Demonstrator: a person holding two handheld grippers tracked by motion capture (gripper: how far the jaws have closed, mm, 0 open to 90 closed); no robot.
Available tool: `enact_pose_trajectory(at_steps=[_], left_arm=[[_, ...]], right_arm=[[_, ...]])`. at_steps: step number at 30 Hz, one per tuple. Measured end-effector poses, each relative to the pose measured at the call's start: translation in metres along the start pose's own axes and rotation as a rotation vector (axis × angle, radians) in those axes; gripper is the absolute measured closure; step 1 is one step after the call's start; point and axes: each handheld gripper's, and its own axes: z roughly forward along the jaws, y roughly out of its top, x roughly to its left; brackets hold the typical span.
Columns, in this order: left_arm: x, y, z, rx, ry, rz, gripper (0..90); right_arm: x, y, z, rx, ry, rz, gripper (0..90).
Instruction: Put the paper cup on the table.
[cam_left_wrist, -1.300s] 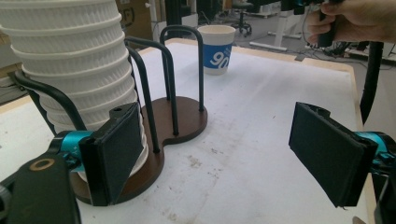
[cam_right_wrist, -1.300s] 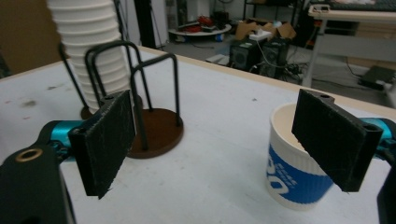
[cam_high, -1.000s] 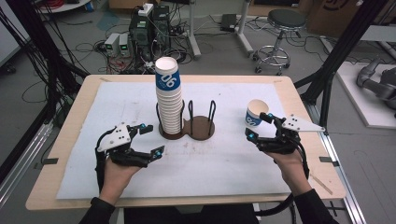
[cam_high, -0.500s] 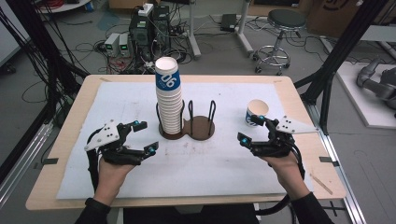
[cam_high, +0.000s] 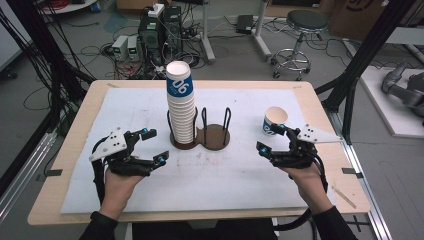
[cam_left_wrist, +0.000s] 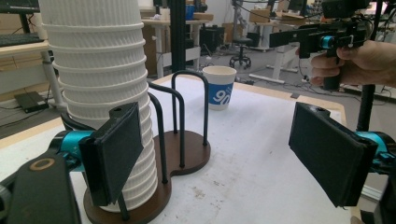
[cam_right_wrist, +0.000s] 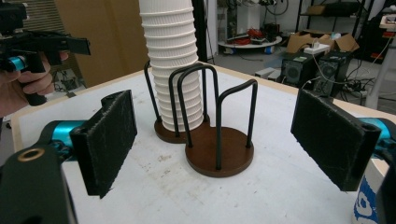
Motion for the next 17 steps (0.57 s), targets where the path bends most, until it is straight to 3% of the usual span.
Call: enact_pose_trajectory(at_steps=[17], left_arm=[[0.0011,-0.0018,0.0001,0.016,0.010,0.000,17.3]], right_arm=[[-0.0018,-0.0001,0.0011,0.010,0.000,-0.001,14.5]])
